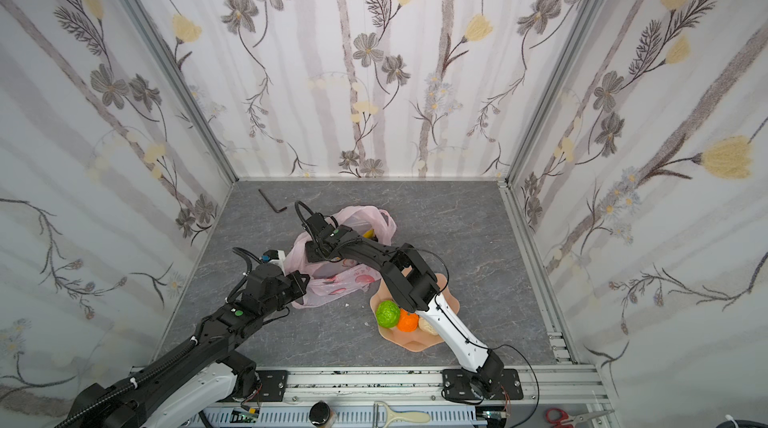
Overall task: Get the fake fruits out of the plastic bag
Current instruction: 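Push the right gripper deep into the bag and close on the large orange fruit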
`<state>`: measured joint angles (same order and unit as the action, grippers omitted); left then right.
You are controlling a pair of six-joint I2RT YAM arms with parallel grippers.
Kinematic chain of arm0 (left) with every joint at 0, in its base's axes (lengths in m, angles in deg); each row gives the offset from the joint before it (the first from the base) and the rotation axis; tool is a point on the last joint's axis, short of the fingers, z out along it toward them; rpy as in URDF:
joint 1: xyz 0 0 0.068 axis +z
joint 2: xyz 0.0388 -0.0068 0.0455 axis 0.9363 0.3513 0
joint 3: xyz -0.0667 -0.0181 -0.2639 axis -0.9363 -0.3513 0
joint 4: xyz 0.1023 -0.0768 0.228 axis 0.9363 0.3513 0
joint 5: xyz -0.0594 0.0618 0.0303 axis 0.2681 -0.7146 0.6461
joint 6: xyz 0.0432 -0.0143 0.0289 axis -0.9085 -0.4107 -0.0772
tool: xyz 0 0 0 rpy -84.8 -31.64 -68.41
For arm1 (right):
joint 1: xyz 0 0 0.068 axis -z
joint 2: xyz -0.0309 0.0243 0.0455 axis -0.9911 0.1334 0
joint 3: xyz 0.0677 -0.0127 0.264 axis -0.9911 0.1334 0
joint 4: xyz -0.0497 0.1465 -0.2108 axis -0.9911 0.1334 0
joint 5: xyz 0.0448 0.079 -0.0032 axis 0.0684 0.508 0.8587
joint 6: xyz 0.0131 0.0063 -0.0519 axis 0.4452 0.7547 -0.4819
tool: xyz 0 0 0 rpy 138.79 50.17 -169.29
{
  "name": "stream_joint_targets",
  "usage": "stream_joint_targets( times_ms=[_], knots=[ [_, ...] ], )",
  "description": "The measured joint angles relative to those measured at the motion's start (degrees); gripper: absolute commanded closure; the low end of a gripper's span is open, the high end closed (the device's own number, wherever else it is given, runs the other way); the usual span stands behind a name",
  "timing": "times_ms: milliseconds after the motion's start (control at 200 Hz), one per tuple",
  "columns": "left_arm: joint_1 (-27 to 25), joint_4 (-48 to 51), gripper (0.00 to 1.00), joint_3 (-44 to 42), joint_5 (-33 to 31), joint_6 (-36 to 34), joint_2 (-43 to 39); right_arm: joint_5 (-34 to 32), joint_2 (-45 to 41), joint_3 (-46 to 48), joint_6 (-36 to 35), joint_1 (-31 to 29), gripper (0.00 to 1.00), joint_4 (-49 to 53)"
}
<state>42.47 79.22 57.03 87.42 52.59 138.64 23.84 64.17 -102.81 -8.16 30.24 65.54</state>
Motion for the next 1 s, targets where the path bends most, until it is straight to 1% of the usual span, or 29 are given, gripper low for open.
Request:
stream_joint_targets(
  times_ms=[125,270,375,625,759,869,999],
  knots=[
    [0.0,0.1,1.0,-0.4,0.0,0.3,-0.2,0.0,0.0,0.0,0.3,0.0,0.94,0.2],
    [0.0,0.2,1.0,-0.5,0.0,0.9,1.6,0.0,-0.2,0.0,-0.3,0.0,1.0,0.2],
    [0.2,0.4,1.0,-0.5,0.0,1.0,2.0,0.2,-1.4,0.8,-0.9,0.0,1.0,0.2],
    [2.0,0.4,1.0,-1.6,-0.2,1.3,1.7,0.5,-6.6,5.9,-1.3,0.0,1.0,-0.5],
    [2.9,0.8,1.0,-0.9,-0.8,1.2,3.3,1.7,-9.4,9.7,-1.7,0.0,1.0,-0.9],
    [3.3,0.4,1.0,1.2,-2.1,0.4,6.2,2.9,-14.0,14.4,-2.5,0.0,1.0,-1.4],
    [3.7,-1.1,1.0,2.5,-3.3,-1.0,9.0,5.1,-21.7,21.9,-3.7,0.0,1.0,-2.6]
  ],
)
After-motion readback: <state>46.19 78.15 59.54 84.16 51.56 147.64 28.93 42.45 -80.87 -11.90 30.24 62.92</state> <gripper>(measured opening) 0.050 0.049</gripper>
